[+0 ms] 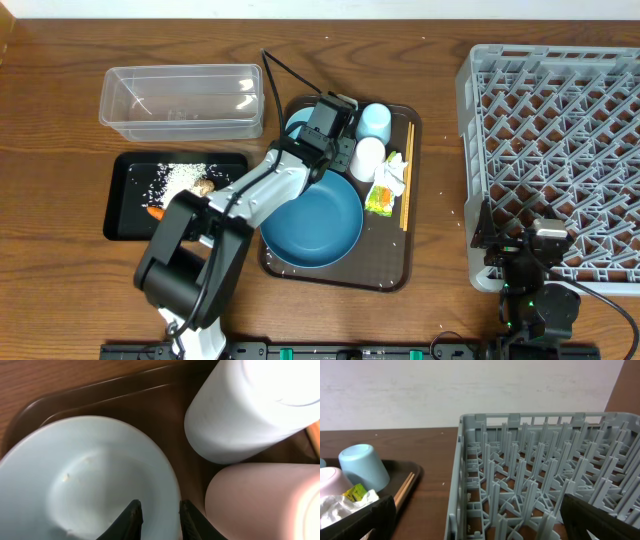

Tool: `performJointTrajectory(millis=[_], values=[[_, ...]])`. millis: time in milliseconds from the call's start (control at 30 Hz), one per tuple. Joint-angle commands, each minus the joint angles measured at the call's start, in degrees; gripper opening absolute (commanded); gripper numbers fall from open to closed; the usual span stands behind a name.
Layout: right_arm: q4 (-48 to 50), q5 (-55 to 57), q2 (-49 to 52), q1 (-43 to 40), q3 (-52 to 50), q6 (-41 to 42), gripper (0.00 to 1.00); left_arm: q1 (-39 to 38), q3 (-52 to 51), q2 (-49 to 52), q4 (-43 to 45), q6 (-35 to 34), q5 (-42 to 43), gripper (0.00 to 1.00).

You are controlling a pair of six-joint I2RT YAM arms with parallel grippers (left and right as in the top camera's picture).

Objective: Sort waste into correct bins and load items into the dishwasher rack
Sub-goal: 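Reach the left gripper to the yellow snack wrapper and grasp it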

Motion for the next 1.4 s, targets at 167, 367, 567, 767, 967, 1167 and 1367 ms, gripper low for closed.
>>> performJointTrajectory(millis=[167, 367, 567, 767, 967, 1167, 1367], values=[[-0.20, -0.07, -0.31, -0.37, -0.11, -0.57, 0.99, 0.24, 0.90, -14.86, -5.73, -8.26, 1.29, 0.27], [-0.20, -0.07, -0.31, -0.37, -0.09, -0.57, 0.99, 0.31, 0.90, -27.98, -15.98, -8.24, 1.22, 0.40], [-0.20, -0.04, -0.31, -0.37, -0.11, -0.57, 0.99, 0.28, 0.90, -37.44, -28.17, -8.74, 1.57, 0.98], [-0.20, -0.07, -0.31, -0.37, -0.11, -0.57, 0.99, 0.28, 0.87, -39.82, -34.47, -10.38, 14.86, 0.98], [-0.20, -0.07, -0.31, -0.37, -0.11, -0.57, 0.99, -2.62, 0.76, -35.93, -33.14, -10.91, 20.74, 0.98], [-0.20, -0.07, -0.31, -0.37, -0.11, -0.57, 0.99, -9.01, 1.16, -25.75, -32.68, -13.44, 17.31, 0.98], [-0.20, -0.07, -0.31, -0.37, -0.11, -0.57, 0.99, -15.47, 3.08, -17.73, -29.44, -13.60, 13.66, 0.98]])
